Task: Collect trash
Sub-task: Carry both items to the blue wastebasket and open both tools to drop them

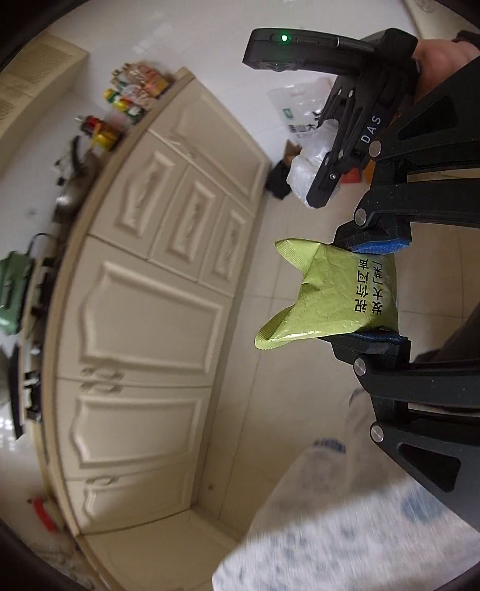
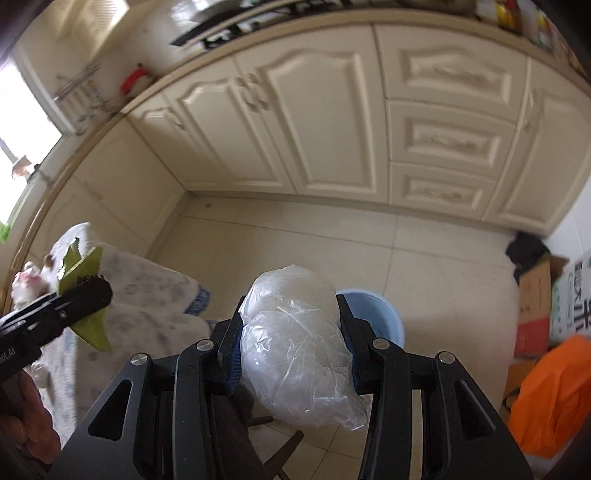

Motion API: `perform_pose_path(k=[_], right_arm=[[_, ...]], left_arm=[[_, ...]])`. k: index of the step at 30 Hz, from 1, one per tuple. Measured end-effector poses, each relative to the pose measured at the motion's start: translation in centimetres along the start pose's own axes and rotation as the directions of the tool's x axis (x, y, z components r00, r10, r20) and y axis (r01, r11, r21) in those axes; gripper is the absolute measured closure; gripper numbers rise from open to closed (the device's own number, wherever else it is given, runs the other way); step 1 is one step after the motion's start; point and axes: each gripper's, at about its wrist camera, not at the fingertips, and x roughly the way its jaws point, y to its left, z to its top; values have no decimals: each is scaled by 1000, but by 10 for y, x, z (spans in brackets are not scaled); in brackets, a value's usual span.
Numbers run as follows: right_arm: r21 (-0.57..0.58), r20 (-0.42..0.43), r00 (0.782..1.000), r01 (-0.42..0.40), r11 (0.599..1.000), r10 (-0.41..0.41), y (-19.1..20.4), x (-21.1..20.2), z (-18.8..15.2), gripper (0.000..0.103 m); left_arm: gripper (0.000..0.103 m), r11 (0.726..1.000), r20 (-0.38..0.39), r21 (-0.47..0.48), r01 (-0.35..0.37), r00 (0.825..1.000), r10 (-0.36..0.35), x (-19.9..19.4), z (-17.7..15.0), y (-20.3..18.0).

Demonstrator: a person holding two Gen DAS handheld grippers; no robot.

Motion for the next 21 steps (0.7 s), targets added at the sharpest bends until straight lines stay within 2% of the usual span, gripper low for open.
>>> perform_pose_path(k=[3, 6, 10, 11, 12, 13, 14, 15, 17, 18, 21], right_arm=[[64, -37, 999, 1, 998, 1, -27, 23, 0, 60], [104, -63, 998, 3, 995, 4, -48, 43, 2, 60], [173, -111, 994, 8, 985, 11, -71, 71, 1, 58], [185, -118, 993, 13, 983, 10, -74, 76, 1, 57], [201, -124, 992, 13, 980, 12, -78, 80, 0, 56], [218, -128, 992, 13, 976, 15, -83, 84, 0, 54], [231, -130, 991, 13, 973, 18, -85, 86, -1, 48], [244, -133, 991, 15, 970, 18, -89, 88, -2, 45], [264, -136, 990, 9, 964, 28, -94, 92, -5, 34], [272, -137, 990, 11, 962, 28, -95, 93, -6, 23], [283, -132, 991, 27, 959, 11, -100, 93, -8, 7]], left_arm=[[75, 1000, -81, 14, 12, 997, -11, 54, 9, -6], [74, 1000, -167, 7, 22, 986, -21, 116, 33, 6], [72, 1000, -235, 20, 12, 972, -7, 180, 54, 7], [65, 1000, -251, 26, -4, 968, 10, 206, 74, 9], [51, 999, -261, 31, -20, 965, 28, 222, 82, 7], [44, 999, -262, 33, -36, 964, 43, 232, 87, 4], [32, 998, -256, 31, -53, 965, 59, 243, 90, 0], [25, 997, -253, 30, -66, 965, 72, 249, 94, 0], [20, 997, -240, 33, -73, 968, 79, 240, 90, -11], [14, 996, -234, 37, -79, 969, 86, 237, 88, -14], [10, 993, -199, 45, -110, 973, 117, 213, 78, -23]])
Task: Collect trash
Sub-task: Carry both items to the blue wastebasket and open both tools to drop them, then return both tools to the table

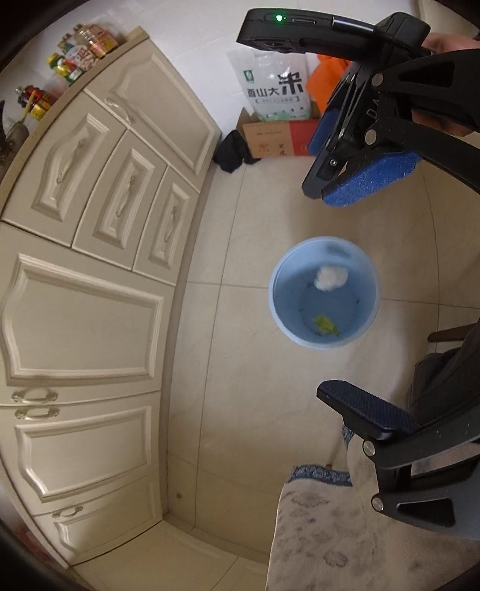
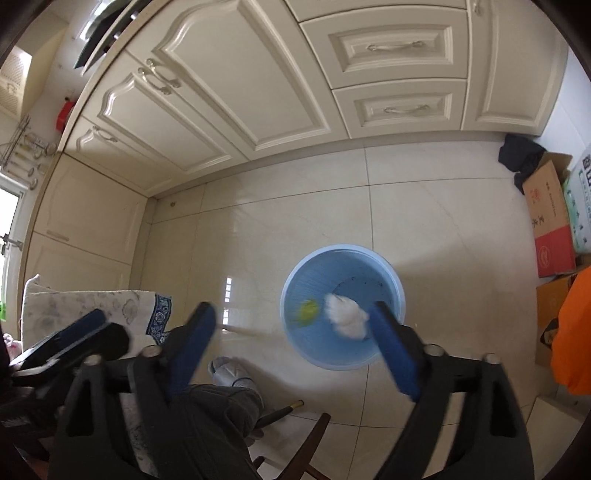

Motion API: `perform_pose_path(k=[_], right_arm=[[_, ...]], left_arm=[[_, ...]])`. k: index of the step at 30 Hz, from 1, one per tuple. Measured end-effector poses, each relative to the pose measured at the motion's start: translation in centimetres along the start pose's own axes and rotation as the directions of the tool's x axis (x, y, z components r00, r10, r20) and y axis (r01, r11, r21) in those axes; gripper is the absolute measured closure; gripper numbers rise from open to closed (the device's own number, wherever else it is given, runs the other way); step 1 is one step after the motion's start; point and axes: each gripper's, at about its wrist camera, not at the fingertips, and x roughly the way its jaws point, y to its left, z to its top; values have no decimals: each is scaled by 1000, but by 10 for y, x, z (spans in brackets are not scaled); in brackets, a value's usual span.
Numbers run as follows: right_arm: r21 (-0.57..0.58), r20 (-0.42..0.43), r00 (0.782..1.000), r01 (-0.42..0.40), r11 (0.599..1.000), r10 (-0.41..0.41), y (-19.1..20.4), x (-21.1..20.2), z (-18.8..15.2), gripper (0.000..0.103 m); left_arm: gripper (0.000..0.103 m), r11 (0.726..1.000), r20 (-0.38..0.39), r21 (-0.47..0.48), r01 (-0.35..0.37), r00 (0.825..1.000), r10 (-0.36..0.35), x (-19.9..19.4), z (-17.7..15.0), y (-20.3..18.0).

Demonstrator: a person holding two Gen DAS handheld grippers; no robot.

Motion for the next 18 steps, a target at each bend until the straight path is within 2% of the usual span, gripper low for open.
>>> perform_pose_path(k=[2, 4, 9, 15, 18], right_arm=[[11, 10, 1000, 18, 1000, -18, -1, -3, -2, 0], [19, 20, 999, 24, 1000, -25, -1, -7, -4, 0], [13, 50, 999, 22, 1000, -23, 13, -27, -11, 0], [-49, 124, 992, -15, 999, 21, 52, -70, -18, 0], [-111, 166, 984, -48, 993, 66, 84, -95, -22, 0]], left_arm=[[10, 1000, 19, 4, -13, 1000, 13, -20, -15, 1], [9, 999, 54, 3, -36, 998, 36, -39, -22, -3], [8, 998, 150, -4, -59, 987, 59, -116, -65, -6], [8, 996, 273, -56, -73, 958, 86, -212, -131, 16], [8, 992, 347, -97, -77, 932, 106, -265, -172, 34]])
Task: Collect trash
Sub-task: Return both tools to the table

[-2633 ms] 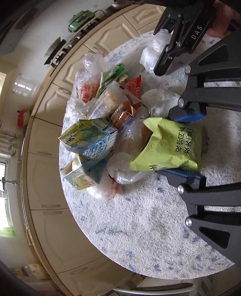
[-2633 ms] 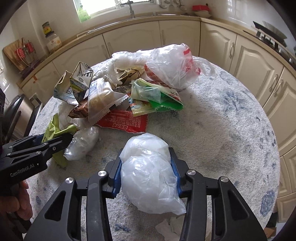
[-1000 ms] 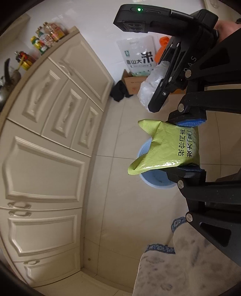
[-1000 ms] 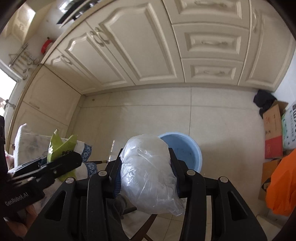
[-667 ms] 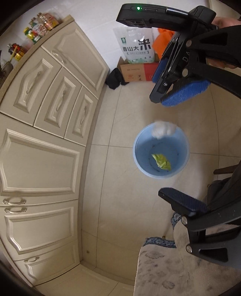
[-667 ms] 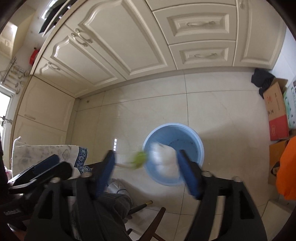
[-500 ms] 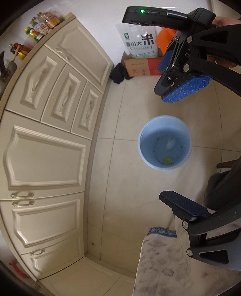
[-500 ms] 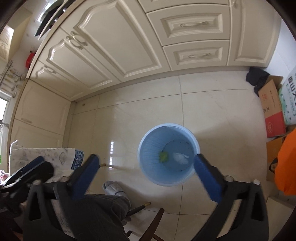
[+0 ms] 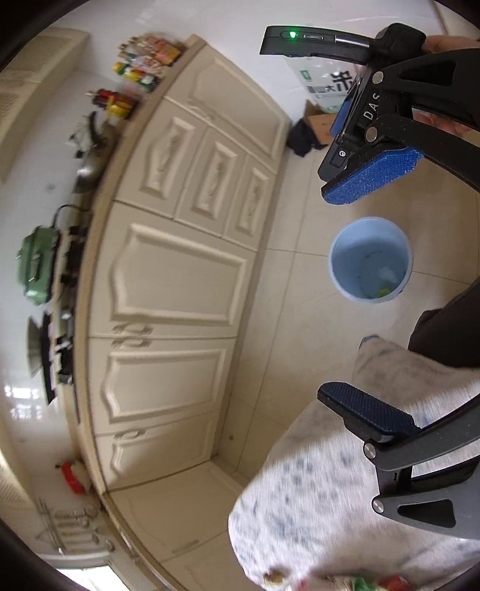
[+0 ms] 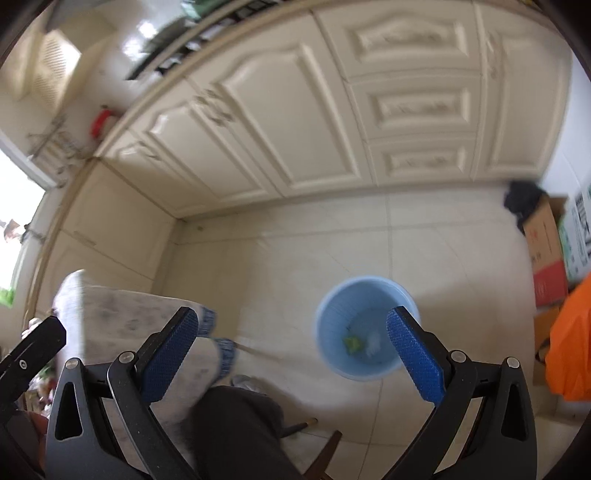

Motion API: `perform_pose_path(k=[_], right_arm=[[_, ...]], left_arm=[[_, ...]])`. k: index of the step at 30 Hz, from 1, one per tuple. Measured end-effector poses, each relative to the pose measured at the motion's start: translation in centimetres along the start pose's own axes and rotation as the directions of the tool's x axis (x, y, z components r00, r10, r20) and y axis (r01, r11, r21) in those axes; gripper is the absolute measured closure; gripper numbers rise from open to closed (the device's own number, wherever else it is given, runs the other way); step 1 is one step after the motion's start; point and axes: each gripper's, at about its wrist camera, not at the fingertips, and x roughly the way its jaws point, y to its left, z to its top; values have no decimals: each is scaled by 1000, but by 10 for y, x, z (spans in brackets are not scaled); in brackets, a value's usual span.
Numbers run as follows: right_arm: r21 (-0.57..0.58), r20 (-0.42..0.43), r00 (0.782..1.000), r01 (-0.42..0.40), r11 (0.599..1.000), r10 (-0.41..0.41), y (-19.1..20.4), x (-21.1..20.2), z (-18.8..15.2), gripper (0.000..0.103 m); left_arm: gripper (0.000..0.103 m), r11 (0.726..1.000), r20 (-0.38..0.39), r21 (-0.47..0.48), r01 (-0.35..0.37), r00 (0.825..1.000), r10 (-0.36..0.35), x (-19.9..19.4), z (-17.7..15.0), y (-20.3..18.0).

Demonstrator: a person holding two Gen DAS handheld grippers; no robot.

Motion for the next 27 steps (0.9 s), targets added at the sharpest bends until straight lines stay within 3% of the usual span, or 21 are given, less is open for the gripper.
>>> perform_pose_path(k=[3, 7, 15, 20, 24, 27], right_arm=[[-66, 50, 997, -54, 996, 58, 43, -25, 1, 0], [-186, 83, 987, -120, 975, 137, 103, -51, -6, 0], [-410, 84, 956, -225, 884, 282, 219, -84, -43, 0], [-537, 66, 936, -259, 802, 346, 284, -100, -76, 0], [-616, 31, 920, -290, 732, 391, 325, -108, -102, 0], [-664, 6, 914, -299, 685, 405, 348, -106, -118, 0]], left_arm=[[4, 999, 79, -31, -43, 996, 45, -59, -20, 23], [3, 989, 183, -103, -106, 975, 123, -134, -56, 54], [2, 942, 312, -252, -222, 902, 297, -260, -157, 92], [1, 888, 347, -353, -296, 840, 418, -319, -220, 100], [1, 840, 334, -424, -338, 804, 492, -353, -263, 104], [1, 808, 305, -463, -364, 790, 531, -366, -287, 109]])
